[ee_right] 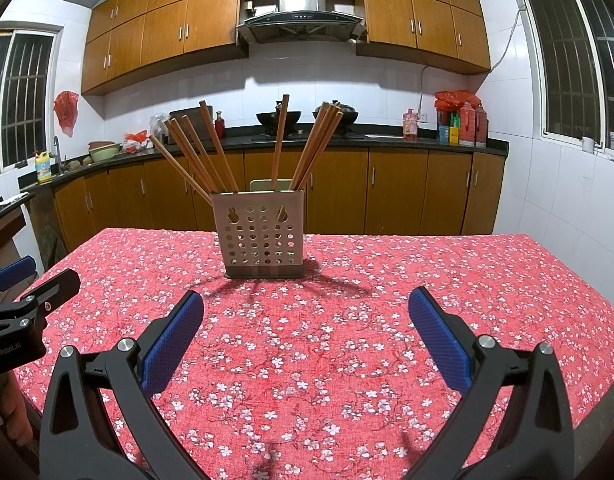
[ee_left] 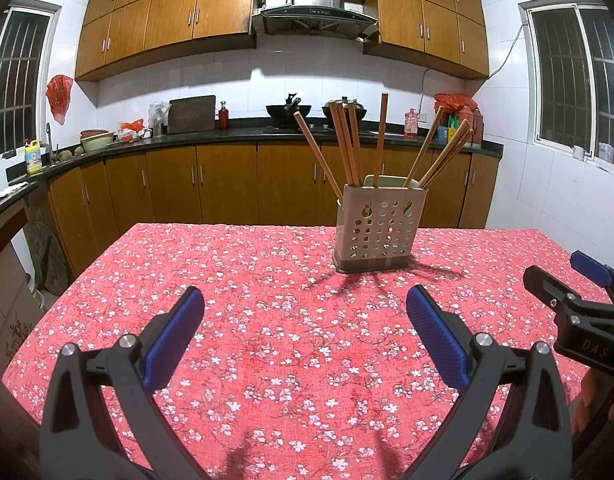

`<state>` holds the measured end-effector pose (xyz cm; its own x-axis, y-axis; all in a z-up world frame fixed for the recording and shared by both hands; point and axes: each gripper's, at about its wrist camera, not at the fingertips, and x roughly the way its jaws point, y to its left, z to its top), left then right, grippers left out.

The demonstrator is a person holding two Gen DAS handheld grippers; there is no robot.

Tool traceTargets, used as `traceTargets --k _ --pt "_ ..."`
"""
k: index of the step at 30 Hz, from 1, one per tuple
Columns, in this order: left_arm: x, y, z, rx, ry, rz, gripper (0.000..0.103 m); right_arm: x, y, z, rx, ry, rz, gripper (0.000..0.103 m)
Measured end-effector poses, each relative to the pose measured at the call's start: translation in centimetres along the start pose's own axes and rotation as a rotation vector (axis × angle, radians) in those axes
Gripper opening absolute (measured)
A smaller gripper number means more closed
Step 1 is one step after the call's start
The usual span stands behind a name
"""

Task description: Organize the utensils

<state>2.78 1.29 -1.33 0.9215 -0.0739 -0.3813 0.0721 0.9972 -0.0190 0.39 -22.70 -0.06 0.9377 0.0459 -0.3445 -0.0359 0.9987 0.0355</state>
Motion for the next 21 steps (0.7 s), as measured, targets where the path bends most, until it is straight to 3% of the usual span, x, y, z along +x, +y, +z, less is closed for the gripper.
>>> traceTargets --k 21 --pt "0.17 0.03 0.05 0.000 0.005 -0.003 0.099 -0.06 0.07 -0.03 0.000 0.002 0.000 0.101"
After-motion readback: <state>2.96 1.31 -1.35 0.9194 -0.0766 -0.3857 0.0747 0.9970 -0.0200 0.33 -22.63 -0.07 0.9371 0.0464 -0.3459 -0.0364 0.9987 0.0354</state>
